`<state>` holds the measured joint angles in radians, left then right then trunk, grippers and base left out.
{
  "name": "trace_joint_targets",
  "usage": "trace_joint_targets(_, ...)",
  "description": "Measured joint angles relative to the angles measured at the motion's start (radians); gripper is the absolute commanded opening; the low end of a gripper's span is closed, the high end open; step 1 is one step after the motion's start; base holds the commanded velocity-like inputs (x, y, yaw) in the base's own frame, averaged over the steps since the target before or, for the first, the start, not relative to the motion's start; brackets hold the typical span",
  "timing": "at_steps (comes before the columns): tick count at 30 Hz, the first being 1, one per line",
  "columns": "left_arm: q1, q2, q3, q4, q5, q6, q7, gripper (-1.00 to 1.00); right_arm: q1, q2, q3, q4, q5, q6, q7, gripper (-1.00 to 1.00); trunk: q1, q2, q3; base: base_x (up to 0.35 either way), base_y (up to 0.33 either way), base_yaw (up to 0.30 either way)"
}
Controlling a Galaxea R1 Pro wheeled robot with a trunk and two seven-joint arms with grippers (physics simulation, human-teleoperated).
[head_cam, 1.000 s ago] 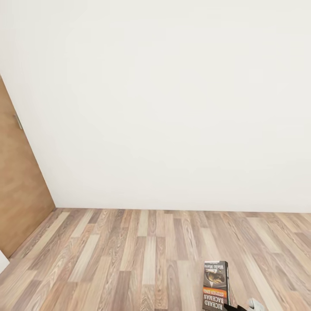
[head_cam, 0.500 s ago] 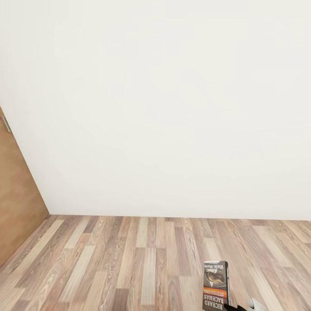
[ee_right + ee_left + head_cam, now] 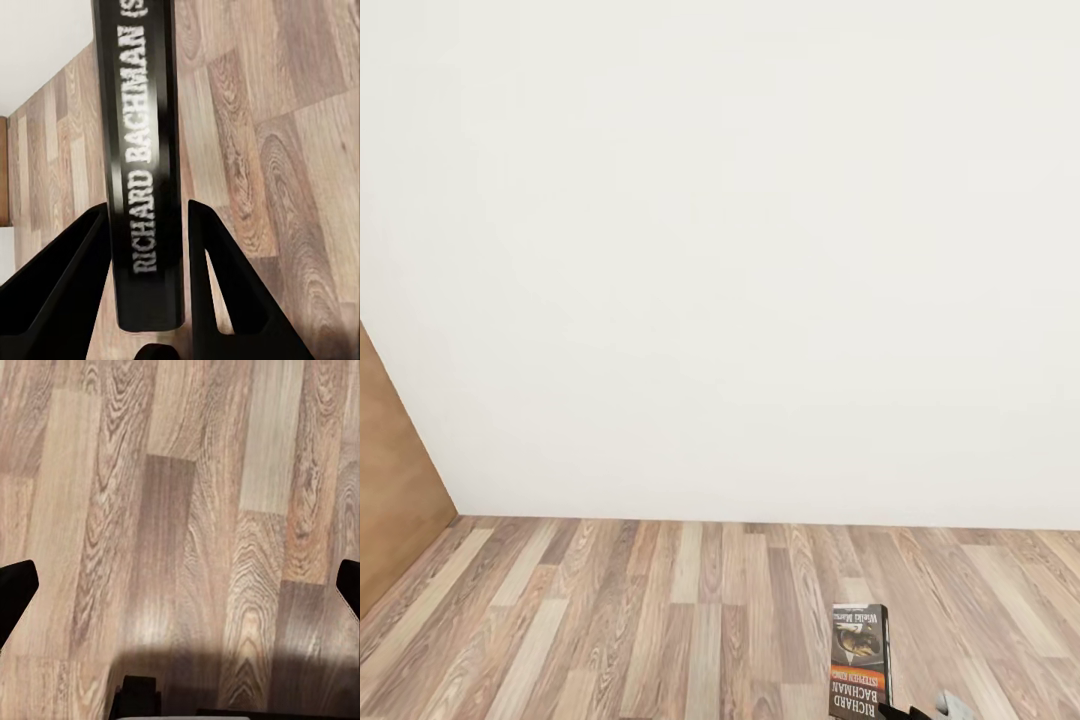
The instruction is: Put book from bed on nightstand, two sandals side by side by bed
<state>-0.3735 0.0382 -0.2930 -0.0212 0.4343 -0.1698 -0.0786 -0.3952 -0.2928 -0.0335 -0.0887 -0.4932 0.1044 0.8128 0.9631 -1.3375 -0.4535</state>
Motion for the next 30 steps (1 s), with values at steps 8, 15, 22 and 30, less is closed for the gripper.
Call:
trace_joint_targets(8, 0.000, 0.000, 0.000, 0.000, 0.000, 0.000, 0.000, 1.00, 0.000, 0.000, 0.000, 0.000, 0.000, 0.000, 0.000, -1.00, 0.000, 0.000, 0.000, 0.326, 0.000, 0.000)
trace_joint_targets(15, 0.000, 0.000, 0.000, 0.000, 0.000, 0.000, 0.000, 1.00, 0.000, 0.000, 0.000, 0.000, 0.000, 0.000, 0.000, -1.00, 0.000, 0.000, 0.000, 0.326, 0.000, 0.000)
trace_joint_targets(22, 0.000, 0.000, 0.000, 0.000, 0.000, 0.000, 0.000, 1.00, 0.000, 0.000, 0.000, 0.000, 0.000, 0.000, 0.000, -1.00, 0.000, 0.000, 0.000, 0.326, 0.000, 0.000)
trace_joint_targets(30, 0.000, 0.000, 0.000, 0.000, 0.000, 0.000, 0.000, 1.00, 0.000, 0.000, 0.000, 0.000, 0.000, 0.000, 0.000, -1.00, 0.000, 0.000, 0.000, 0.326, 0.000, 0.000)
